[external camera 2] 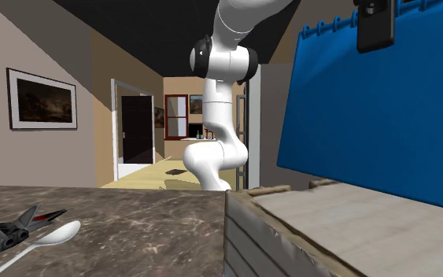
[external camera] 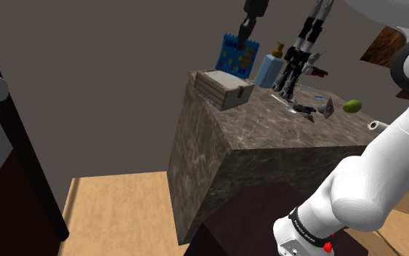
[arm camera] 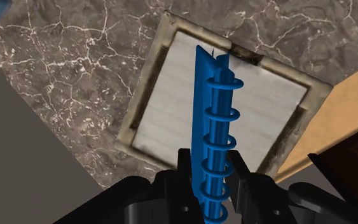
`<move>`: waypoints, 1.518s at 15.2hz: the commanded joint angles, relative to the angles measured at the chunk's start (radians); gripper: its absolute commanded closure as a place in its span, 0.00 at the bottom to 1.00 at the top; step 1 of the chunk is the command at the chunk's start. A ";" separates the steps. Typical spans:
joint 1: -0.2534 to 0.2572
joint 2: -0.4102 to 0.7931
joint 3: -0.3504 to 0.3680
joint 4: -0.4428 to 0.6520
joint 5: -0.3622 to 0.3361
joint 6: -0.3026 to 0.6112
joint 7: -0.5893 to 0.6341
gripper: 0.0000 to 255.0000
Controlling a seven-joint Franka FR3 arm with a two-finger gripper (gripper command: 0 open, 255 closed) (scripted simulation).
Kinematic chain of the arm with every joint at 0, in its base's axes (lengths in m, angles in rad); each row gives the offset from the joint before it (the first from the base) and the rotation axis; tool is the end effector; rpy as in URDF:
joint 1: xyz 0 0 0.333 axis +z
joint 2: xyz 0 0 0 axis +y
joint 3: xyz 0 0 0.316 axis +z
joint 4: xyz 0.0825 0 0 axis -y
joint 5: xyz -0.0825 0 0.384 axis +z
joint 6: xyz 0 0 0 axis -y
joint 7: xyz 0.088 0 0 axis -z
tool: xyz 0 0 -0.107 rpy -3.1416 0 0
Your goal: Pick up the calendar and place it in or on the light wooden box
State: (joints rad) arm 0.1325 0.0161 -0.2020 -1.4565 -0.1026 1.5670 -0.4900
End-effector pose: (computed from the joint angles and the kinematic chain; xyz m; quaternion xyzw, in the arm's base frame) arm 0.5571 -0.0487 0.6699 0.9760 0.2057 0.0309 0.0638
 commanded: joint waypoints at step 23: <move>0.004 0.021 0.004 0.105 0.003 -0.084 0.000 0.00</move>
State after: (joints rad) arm 0.1359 0.0355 -0.1987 -1.3569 -0.0999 1.4879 -0.4908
